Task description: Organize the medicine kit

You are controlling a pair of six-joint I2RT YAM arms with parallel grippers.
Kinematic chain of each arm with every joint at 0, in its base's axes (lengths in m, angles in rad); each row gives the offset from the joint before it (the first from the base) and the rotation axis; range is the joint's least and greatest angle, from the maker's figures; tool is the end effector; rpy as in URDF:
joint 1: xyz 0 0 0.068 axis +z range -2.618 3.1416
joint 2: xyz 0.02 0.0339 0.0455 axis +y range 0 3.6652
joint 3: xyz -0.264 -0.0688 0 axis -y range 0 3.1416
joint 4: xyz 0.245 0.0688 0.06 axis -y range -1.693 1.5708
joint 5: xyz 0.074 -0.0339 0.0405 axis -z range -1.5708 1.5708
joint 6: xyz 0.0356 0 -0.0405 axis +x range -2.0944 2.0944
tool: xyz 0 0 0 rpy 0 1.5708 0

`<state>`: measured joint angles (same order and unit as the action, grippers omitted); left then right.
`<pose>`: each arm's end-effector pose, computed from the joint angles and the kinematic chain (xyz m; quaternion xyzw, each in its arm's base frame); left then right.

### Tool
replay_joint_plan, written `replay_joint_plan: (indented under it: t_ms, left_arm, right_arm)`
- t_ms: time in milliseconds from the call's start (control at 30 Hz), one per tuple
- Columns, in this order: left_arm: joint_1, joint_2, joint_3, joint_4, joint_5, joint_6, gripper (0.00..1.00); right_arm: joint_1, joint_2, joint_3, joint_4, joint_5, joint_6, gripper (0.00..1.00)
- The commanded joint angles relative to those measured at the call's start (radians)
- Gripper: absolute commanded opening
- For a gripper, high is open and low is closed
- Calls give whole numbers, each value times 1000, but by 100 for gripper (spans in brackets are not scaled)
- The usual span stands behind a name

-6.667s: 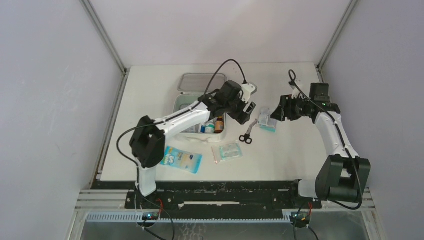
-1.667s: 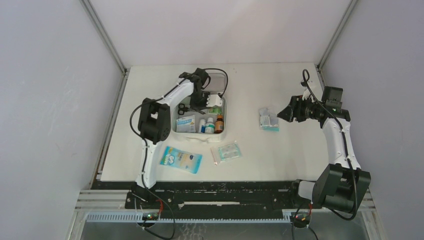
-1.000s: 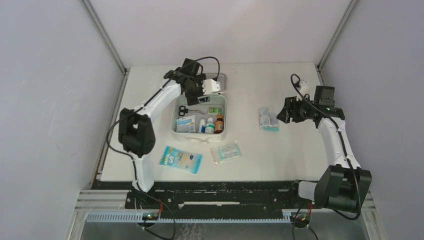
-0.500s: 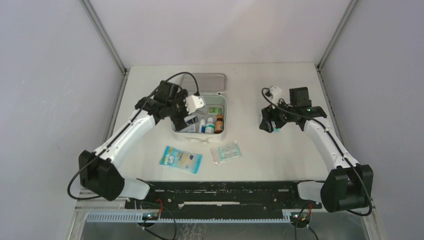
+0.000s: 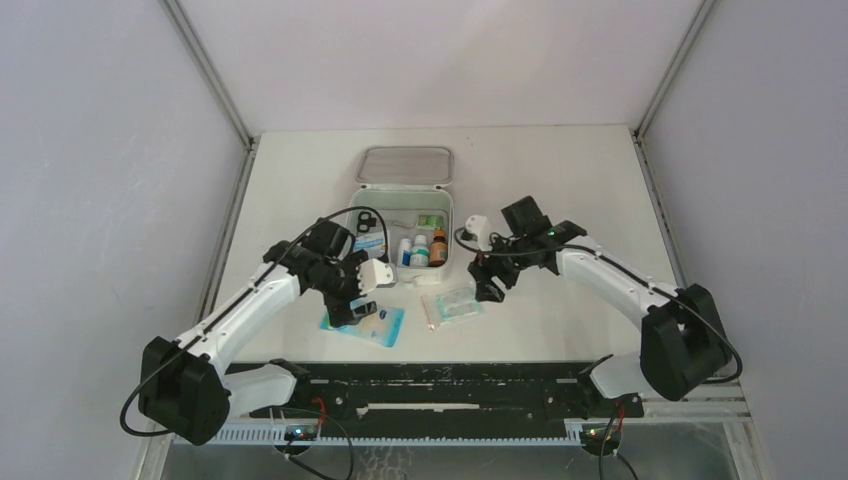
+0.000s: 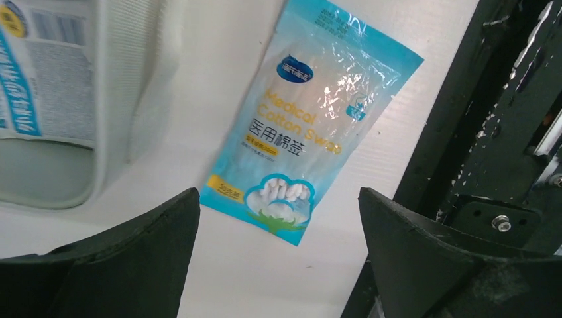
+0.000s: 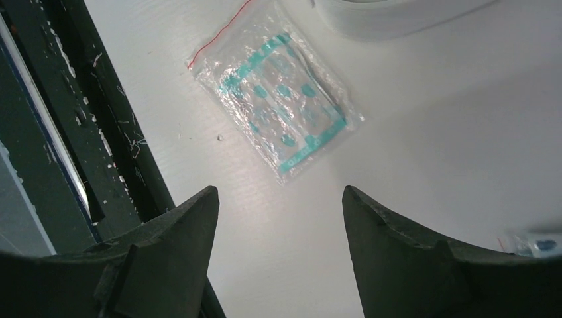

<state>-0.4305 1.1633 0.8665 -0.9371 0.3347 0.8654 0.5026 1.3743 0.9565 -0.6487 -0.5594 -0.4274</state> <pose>0.1794 -0.0953 0.2400 0.6090 0.7582 -0.1247 0.1968 0.2249 0.1452 0.2366 -0.4789 0.8010 0.2762 0.2296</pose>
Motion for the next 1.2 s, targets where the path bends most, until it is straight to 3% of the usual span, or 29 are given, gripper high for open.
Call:
replay_joint_plan:
  t_ms: [0, 333, 700, 1167]
  left_arm:
    - [-6, -13, -55, 57, -20, 14, 91]
    - [-7, -128, -147, 256, -83, -74, 91]
    - [-6, -184, -115, 291, -109, -101, 92]
    - [-7, -187, -56, 285, -134, -98, 92]
  right_arm:
    - [80, 65, 29, 54, 77, 14, 68]
    - [98, 246, 90, 106, 209, 136, 65]
    - [140, 317, 79, 159, 250, 196, 64]
    - [184, 324, 27, 194, 317, 237, 40]
